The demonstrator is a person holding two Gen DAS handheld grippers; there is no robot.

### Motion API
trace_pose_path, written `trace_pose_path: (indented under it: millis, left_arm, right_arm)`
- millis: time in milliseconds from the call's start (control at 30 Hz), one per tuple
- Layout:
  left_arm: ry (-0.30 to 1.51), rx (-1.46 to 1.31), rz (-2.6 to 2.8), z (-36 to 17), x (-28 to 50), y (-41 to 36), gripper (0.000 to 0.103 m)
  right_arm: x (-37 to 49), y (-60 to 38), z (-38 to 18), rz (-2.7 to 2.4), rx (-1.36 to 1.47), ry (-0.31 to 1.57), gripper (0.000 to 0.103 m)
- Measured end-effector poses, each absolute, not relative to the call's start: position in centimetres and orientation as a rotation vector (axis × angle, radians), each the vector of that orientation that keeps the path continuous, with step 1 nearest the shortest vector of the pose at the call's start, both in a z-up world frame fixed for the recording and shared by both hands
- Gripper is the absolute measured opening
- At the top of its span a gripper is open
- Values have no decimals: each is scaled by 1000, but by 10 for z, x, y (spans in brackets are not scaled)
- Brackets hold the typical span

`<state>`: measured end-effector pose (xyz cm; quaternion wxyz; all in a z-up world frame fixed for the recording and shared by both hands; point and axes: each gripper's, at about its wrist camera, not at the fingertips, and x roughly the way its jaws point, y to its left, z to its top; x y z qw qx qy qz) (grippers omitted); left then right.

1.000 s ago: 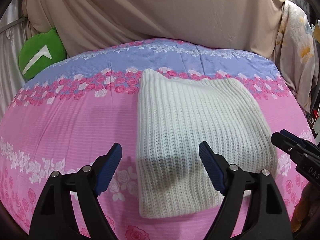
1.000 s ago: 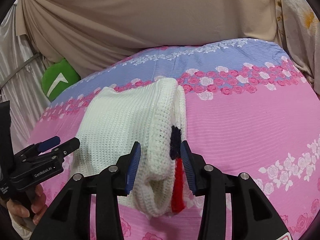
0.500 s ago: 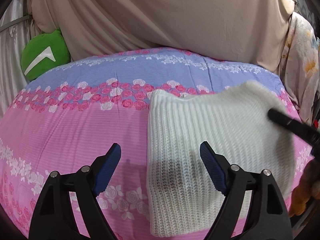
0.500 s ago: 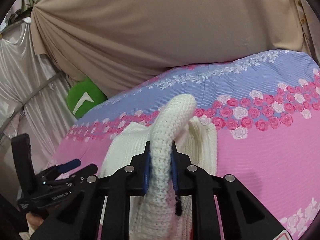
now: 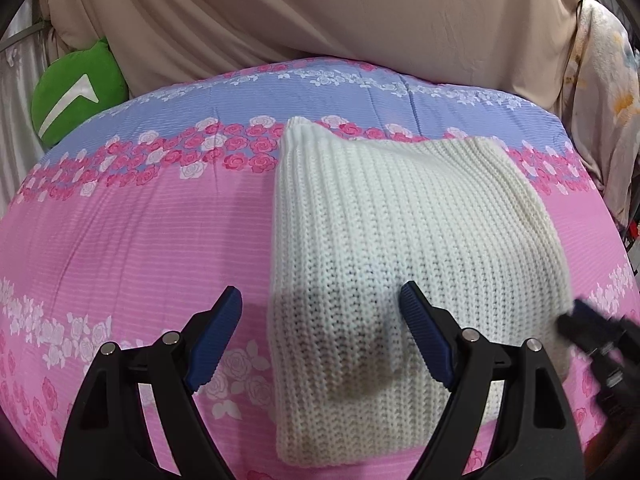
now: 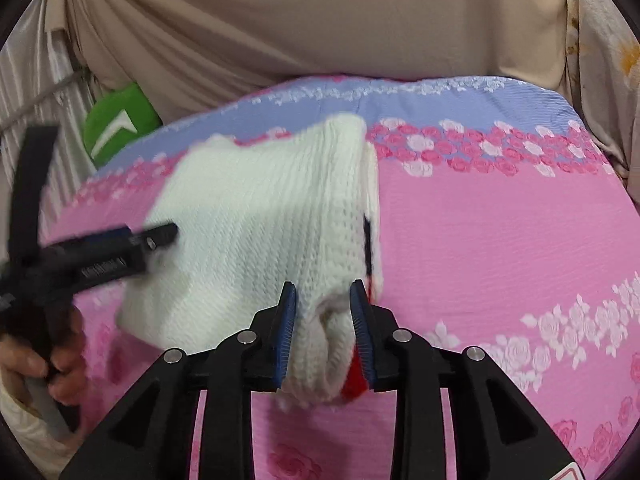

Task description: Fold small clothes

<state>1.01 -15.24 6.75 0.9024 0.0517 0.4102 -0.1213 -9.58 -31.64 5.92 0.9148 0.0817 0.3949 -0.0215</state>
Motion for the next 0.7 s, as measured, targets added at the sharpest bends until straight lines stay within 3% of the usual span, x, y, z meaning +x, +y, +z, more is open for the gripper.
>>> trace_pose_path:
  millis: [100,267,433,700]
  left_arm:
    - [850,120,-244,67,5,-154,79]
    - [842,131,-241,71,-3,-155,79]
    - [849,133,-242,71,-4,-157,79]
    - [852,143,-233,68,-1,-159,79]
  right_arm:
    - [-98,-321,34,-63,201,851,32]
    - [-119,-332,67,-28,259,762,34]
    - [-113,-343,69,-31,302,763,45]
    - [-99,-344,71,-32,310,769,45]
